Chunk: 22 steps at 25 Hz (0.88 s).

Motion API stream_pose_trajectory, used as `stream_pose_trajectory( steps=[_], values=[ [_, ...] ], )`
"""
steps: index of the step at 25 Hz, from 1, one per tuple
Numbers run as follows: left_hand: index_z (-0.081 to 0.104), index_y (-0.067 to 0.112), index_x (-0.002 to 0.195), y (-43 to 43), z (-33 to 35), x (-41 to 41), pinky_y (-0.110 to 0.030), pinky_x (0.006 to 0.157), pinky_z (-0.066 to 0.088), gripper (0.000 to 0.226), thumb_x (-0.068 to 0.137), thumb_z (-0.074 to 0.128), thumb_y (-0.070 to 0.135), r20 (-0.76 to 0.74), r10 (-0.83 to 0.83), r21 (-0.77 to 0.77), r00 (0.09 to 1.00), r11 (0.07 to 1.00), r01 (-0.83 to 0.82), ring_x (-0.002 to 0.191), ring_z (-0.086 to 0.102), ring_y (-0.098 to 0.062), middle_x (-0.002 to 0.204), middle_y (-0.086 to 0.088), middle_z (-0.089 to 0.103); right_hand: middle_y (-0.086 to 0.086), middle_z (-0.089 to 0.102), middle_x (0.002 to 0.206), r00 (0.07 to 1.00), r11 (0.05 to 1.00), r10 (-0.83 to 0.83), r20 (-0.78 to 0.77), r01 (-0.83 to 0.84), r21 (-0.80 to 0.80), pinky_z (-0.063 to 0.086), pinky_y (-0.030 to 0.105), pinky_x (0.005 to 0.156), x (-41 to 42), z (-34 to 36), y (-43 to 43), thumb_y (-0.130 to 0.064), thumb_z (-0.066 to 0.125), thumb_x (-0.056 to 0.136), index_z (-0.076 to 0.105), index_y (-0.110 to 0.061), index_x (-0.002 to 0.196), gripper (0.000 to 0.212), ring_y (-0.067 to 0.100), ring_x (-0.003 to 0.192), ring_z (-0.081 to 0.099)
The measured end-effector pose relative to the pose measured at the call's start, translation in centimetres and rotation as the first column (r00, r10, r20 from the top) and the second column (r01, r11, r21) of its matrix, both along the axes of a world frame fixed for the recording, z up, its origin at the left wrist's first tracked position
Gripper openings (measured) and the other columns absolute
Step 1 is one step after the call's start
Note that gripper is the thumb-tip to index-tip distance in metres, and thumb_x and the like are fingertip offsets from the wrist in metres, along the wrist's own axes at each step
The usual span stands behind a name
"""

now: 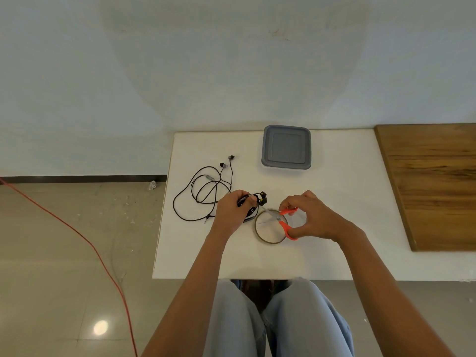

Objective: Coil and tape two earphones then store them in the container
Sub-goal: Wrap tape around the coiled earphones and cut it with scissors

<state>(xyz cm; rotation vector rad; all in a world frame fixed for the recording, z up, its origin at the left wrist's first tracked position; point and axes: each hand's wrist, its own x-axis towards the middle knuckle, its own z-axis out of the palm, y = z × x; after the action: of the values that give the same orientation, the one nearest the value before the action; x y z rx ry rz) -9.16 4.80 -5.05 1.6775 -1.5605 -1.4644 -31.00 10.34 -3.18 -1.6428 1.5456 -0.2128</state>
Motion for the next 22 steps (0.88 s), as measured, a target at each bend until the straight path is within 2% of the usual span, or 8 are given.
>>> stream_pose_trajectory(
  steps=[4, 7, 9, 12, 18, 22],
  values=[
    [0.071, 0.012, 0.087, -0.2, 0.4, -0.4, -0.007, 0.054, 0.038, 0.022, 0.093, 0.057, 0.028, 0.016, -0.052, 0.003, 0.999, 0.999, 0.052, 0.065, 0.052, -0.006, 0.077, 0.002, 0.065, -0.020, 0.056, 0.100, 1.000, 1.000, 0.016, -0.021, -0.016, -0.007, 0.043, 0.029, 0.086, -0.4, 0.5, -0.2, -0.032, 0.078, 0.069, 0.056, -0.036, 0.110, 0.046, 0.008, 0.102, 0.040],
    [0.069, 0.015, 0.089, -0.4, 0.9, -0.7, -0.005, 0.057, 0.041, 0.021, 0.096, 0.053, 0.027, -0.030, -0.052, 0.054, 0.998, 0.997, 0.054, 0.073, 0.057, -0.003, 0.085, 0.001, 0.073, -0.020, 0.056, 0.100, 1.000, 1.000, 0.005, -0.018, -0.005, -0.005, 0.042, 0.029, 0.086, -1.0, 0.7, 0.1, -0.030, 0.079, 0.070, 0.057, -0.035, 0.110, 0.047, 0.007, 0.102, 0.040],
    [0.067, 0.014, 0.094, -0.4, 1.2, -0.9, -0.005, 0.057, 0.040, 0.019, 0.096, 0.054, 0.027, -0.042, -0.064, 0.089, 0.997, 0.994, 0.068, 0.067, 0.057, 0.007, 0.080, 0.005, 0.073, -0.018, 0.057, 0.101, 1.000, 1.000, 0.003, -0.005, -0.003, 0.002, 0.042, 0.029, 0.086, -1.3, 0.7, 0.3, -0.029, 0.079, 0.069, 0.057, -0.034, 0.109, 0.046, 0.006, 0.102, 0.040],
    [0.067, 0.011, 0.097, -0.3, 1.1, -0.9, -0.014, 0.061, 0.036, 0.022, 0.095, 0.055, 0.029, -0.037, -0.083, 0.089, 0.996, 0.992, 0.086, 0.054, 0.053, 0.013, 0.073, 0.007, 0.072, -0.017, 0.058, 0.103, 1.000, 1.000, 0.005, 0.017, -0.006, 0.024, 0.043, 0.029, 0.087, -1.6, 1.0, 0.3, -0.027, 0.080, 0.068, 0.058, -0.034, 0.109, 0.047, 0.007, 0.104, 0.040],
    [0.067, 0.009, 0.096, -0.2, 1.0, -0.9, -0.018, 0.060, 0.039, 0.022, 0.095, 0.056, 0.028, -0.051, -0.056, 0.085, 0.997, 0.995, 0.060, 0.049, 0.054, 0.009, 0.065, 0.005, 0.070, -0.019, 0.056, 0.104, 0.999, 0.999, 0.017, 0.033, -0.019, 0.037, 0.041, 0.027, 0.087, -1.6, 1.4, 0.4, -0.027, 0.080, 0.068, 0.057, -0.034, 0.111, 0.049, 0.004, 0.105, 0.039],
    [0.067, 0.013, 0.090, 0.0, 1.1, -0.8, -0.019, 0.063, 0.046, 0.017, 0.094, 0.057, 0.027, -0.108, -0.049, 0.121, 0.993, 0.991, 0.062, 0.053, 0.056, 0.003, 0.064, 0.004, 0.070, -0.020, 0.056, 0.104, 0.998, 0.999, 0.014, 0.053, -0.017, 0.052, 0.042, 0.027, 0.087, -1.6, 1.5, 0.5, -0.028, 0.080, 0.066, 0.058, -0.034, 0.109, 0.049, 0.004, 0.104, 0.040]
  ],
)
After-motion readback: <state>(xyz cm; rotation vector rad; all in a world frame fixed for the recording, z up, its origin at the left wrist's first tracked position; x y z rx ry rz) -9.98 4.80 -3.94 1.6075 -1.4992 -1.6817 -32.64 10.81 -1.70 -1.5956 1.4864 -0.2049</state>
